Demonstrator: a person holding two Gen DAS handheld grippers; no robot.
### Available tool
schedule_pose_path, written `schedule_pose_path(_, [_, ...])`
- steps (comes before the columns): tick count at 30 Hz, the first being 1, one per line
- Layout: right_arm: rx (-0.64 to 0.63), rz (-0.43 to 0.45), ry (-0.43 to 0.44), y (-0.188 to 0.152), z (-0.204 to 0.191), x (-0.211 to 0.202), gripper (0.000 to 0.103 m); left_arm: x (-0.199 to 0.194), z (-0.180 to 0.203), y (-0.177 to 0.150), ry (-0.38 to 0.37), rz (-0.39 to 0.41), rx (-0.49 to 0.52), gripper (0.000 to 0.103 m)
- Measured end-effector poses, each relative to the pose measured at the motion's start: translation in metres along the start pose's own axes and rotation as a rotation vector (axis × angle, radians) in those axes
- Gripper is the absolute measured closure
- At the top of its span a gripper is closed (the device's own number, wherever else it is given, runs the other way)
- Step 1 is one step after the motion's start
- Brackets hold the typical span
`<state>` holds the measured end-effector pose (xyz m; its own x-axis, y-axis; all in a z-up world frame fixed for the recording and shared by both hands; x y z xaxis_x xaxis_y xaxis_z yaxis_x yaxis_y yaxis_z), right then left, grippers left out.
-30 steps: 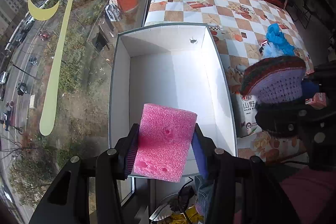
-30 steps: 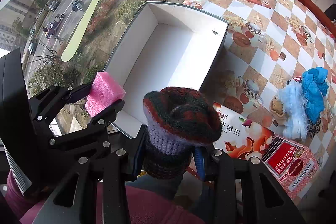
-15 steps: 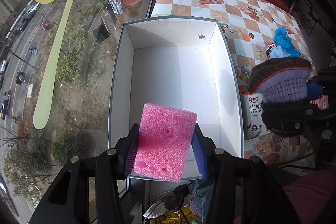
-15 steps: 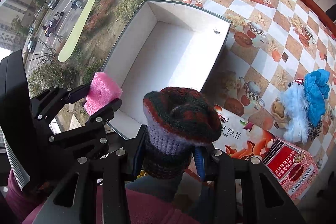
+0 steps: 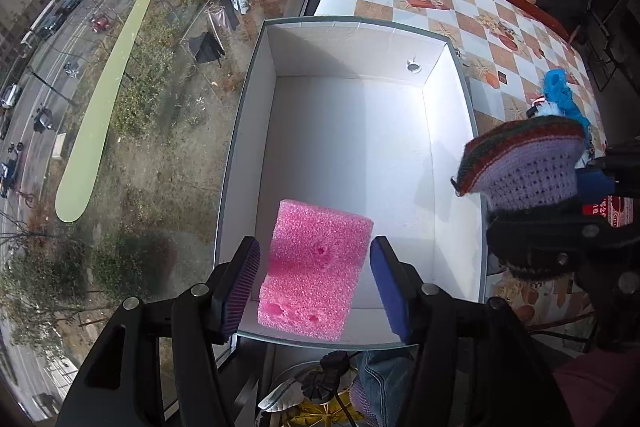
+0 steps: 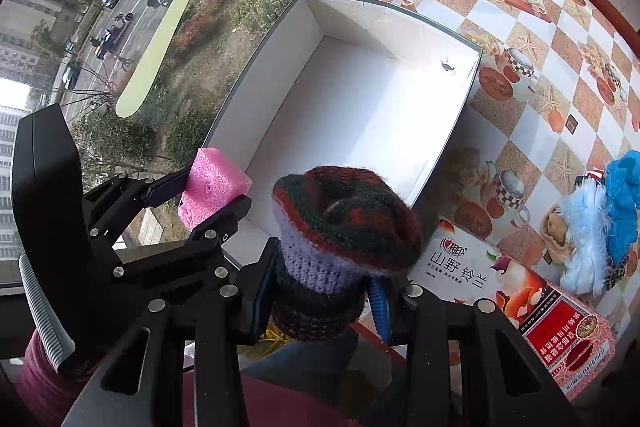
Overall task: Organize soft objects
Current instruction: 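Open the left tool to drop the sponge while the right tool drops the hat into the box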
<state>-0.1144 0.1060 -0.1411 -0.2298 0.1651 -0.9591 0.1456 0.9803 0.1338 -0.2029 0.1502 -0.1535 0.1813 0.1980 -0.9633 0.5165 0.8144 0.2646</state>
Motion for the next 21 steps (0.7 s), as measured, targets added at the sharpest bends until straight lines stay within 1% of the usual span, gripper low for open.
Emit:
schedule_pose_path(1, [0.002, 0.001, 0.004, 0.001, 0.0, 0.0, 0.058, -0.001, 0.0, -0.001, -0.004, 0.007, -0.003, 0.021])
schedule_pose_path(2, [0.008, 0.002, 0.009, 0.001, 0.001, 0.0, 0.055, -0.002, -0.001, -0.001, -0.009, 0.015, -0.009, 0.019])
schedule_pose_path(3, [0.017, 0.007, 0.014, 0.002, 0.002, -0.001, 0.041, -0.003, -0.001, -0.001, -0.017, 0.021, -0.017, 0.019])
schedule_pose_path(4, [0.027, 0.016, 0.017, 0.002, 0.003, -0.003, 0.018, -0.003, -0.001, -0.001, -0.034, 0.023, -0.025, 0.018])
schedule_pose_path(5, [0.039, 0.025, 0.015, 0.003, 0.005, -0.005, 0.01, -0.003, 0.0, -0.001, -0.051, 0.02, -0.03, 0.016])
schedule_pose_path(6, [0.049, 0.033, 0.009, 0.003, 0.007, -0.008, 0.005, -0.003, 0.001, -0.001, -0.069, 0.015, -0.035, 0.016])
schedule_pose_path(7, [0.058, 0.036, 0.003, 0.003, 0.01, -0.011, 0.004, -0.003, 0.003, 0.0, -0.086, 0.013, -0.037, 0.016])
schedule_pose_path(9, [0.082, 0.031, -0.012, 0.0, 0.017, -0.016, 0.004, -0.006, 0.008, 0.003, -0.112, 0.021, -0.037, 0.0])
schedule_pose_path(11, [0.117, 0.033, -0.02, -0.006, 0.025, -0.022, 0.001, -0.012, 0.018, 0.01, -0.152, 0.045, -0.024, 0.0])
schedule_pose_path(13, [0.164, 0.05, -0.01, -0.013, 0.034, -0.032, 0.001, -0.02, 0.032, 0.017, -0.194, 0.07, 0.011, 0.0])
schedule_pose_path(15, [0.216, 0.076, 0.01, -0.021, 0.044, -0.045, 0.001, -0.026, 0.049, 0.025, -0.216, 0.087, 0.058, 0.0])
schedule_pose_path(17, [0.266, 0.097, -0.004, -0.03, 0.057, -0.061, 0.001, -0.028, 0.067, 0.03, -0.241, 0.078, 0.09, 0.0])
schedule_pose_path(19, [0.327, 0.124, -0.016, -0.042, 0.074, -0.079, 0.001, -0.03, 0.088, 0.035, -0.309, 0.04, 0.102, 0.0])
schedule_pose_path(21, [0.396, 0.155, -0.026, -0.057, 0.094, -0.099, 0.001, -0.031, 0.11, 0.039, -0.346, 0.008, 0.123, 0.0])
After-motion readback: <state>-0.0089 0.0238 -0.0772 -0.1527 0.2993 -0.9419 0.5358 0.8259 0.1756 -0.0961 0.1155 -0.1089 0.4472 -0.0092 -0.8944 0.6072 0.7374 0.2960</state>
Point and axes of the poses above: each gripper's, at about its wrist camera, not at the fingertips, and x roughly the way its jaws point, z to its right, y to its top, the point moved 8 cm from there along x, roughly the way its jaws point, and after that the axes turned 14 degrees about -x, right-handed, at the moved point
